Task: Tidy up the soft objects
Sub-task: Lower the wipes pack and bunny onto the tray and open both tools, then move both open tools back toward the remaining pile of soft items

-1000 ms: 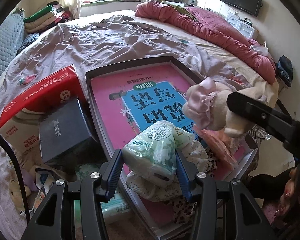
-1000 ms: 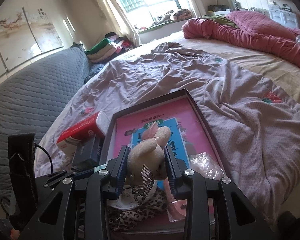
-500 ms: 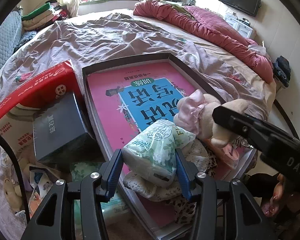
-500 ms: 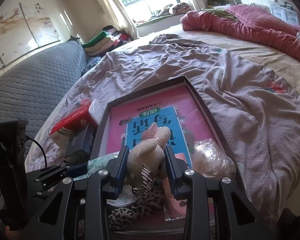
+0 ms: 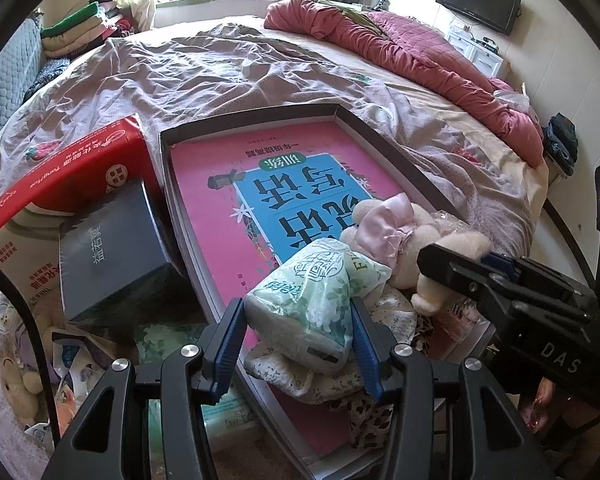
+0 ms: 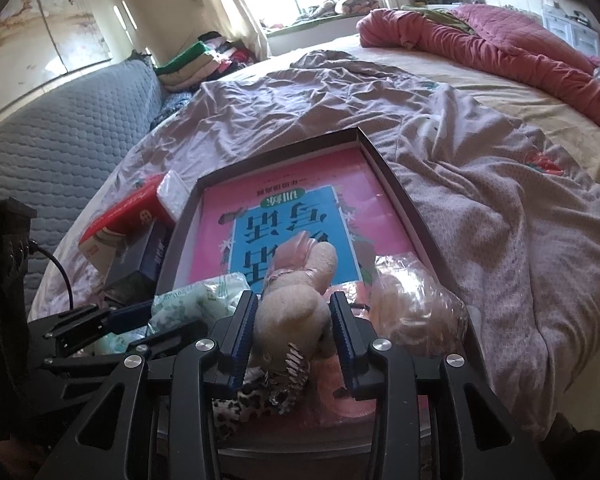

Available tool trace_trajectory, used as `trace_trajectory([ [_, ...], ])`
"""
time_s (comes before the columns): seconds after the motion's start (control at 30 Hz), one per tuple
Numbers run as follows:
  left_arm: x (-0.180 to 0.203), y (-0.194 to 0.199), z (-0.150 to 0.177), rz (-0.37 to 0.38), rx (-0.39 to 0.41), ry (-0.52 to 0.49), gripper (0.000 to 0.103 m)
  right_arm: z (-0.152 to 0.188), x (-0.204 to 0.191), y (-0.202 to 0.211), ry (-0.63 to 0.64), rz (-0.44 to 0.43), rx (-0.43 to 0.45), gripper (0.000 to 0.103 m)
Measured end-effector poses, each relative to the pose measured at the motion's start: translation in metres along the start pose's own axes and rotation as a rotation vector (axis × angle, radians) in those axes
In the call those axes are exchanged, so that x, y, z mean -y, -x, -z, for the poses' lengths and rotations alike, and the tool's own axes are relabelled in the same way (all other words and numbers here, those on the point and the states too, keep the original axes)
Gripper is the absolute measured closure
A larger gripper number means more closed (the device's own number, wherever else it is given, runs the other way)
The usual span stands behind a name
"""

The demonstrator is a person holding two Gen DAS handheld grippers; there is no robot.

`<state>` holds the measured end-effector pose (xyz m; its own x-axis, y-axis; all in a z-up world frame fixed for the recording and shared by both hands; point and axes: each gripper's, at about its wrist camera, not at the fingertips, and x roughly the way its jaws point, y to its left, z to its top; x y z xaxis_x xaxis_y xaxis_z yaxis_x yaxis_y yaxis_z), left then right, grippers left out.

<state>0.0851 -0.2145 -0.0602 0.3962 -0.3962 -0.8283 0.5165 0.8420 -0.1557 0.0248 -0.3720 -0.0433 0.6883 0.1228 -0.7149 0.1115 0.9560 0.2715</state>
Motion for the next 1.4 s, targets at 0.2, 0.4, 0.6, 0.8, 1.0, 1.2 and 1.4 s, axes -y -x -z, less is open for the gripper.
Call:
trace_trajectory([
  [0.2,0.001,0.001,0.0,0.004,-0.003,0.001,0.052,0.001,0.002,0.001,-0.008,0.013,-0.007,0.063],
  [0.4,0.0,0.003,0.0,0.015,-0.003,0.005,0.052,-0.001,-0.004,0.002,0.01,0.022,-0.004,0.063],
  [0.6,-0.001,0.005,-0.001,0.038,0.0,0.016,0.051,-0.004,-0.005,0.009,0.026,0.051,0.024,0.056],
  [0.8,-0.003,0.003,-0.001,0.042,-0.004,0.017,0.051,-0.007,-0.005,0.011,0.027,0.059,0.029,0.052],
  [1.0,0.003,0.006,0.0,0.031,0.006,-0.011,0.049,-0.008,-0.008,0.013,0.037,0.067,0.037,0.05],
  [1.2,0.005,0.008,0.001,0.032,0.008,-0.017,0.048,-0.01,-0.007,0.019,0.026,0.077,0.053,0.046],
  [1.4,0.004,0.022,0.002,0.045,0.046,-0.015,0.037,-0.013,-0.009,0.027,-0.003,0.052,0.069,0.043],
])
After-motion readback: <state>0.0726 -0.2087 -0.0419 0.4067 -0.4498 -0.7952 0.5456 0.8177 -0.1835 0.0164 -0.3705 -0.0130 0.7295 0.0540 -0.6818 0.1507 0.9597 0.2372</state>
